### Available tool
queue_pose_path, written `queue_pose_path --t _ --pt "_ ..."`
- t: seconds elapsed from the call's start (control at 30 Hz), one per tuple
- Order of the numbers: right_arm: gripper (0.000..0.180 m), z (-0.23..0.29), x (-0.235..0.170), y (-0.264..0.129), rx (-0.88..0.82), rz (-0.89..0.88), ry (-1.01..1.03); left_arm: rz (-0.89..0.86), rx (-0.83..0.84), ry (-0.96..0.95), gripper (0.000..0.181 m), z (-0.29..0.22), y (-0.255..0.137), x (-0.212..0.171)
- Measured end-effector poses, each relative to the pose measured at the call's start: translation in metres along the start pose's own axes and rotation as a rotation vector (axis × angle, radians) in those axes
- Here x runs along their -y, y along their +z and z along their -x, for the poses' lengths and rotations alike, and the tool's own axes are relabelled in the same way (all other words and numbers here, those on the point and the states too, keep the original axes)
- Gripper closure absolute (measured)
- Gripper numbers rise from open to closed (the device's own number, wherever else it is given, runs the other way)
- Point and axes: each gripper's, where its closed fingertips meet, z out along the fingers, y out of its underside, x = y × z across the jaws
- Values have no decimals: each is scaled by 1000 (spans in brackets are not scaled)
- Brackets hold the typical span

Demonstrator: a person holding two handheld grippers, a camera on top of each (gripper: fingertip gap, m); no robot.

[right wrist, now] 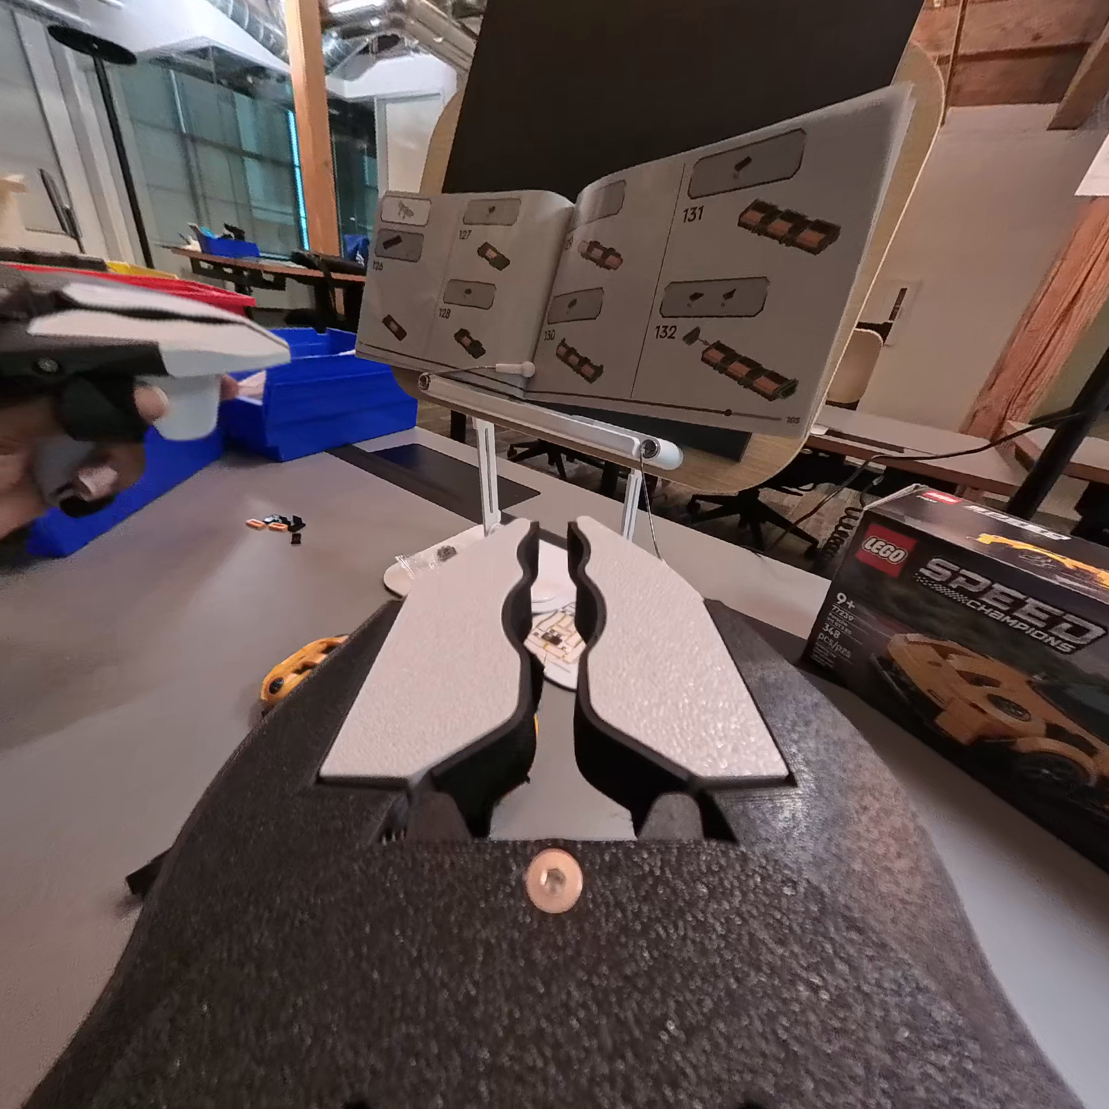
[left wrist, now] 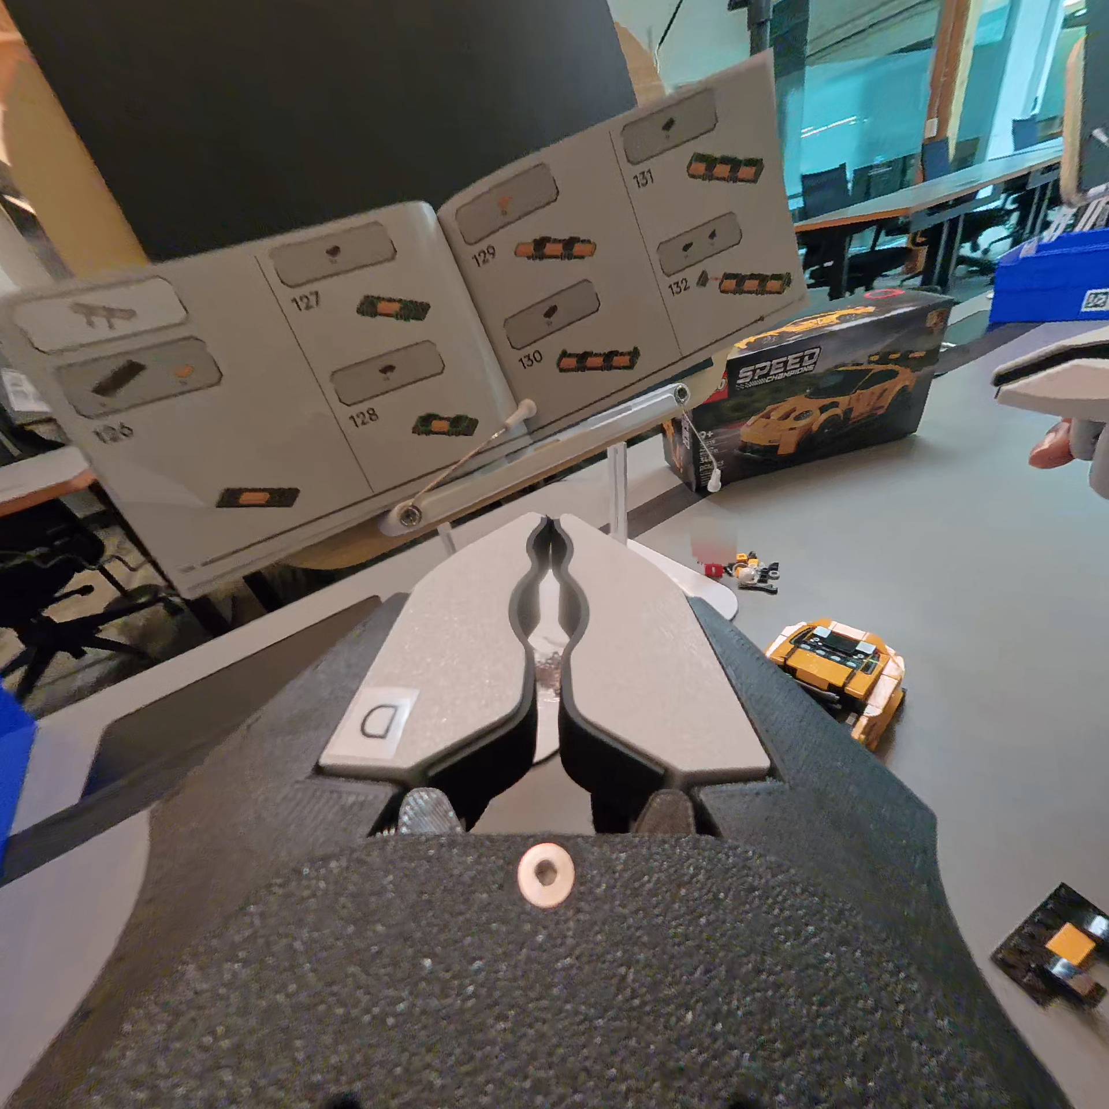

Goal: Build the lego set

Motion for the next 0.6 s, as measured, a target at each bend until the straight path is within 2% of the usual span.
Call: queue_pose_path --t 0.13,0.27,0.4,0.53,0.6 --pt "169 5 -5 1 26 30 -2 16 78 112 181 25 -23 17" --pt "169 8 -7 3 35 58 -80 189 131 132 181 73 -57 13" --pt "167 12 -11 4 63 88 -87 552 3 169 158 100 -72 -36" --pt "166 14 -8 3 83 97 -60 876 -209 283 160 117 -73 -99" --pt "166 12 -4 0 79 90 -56 1025 -342 340 167 120 -76 -130"
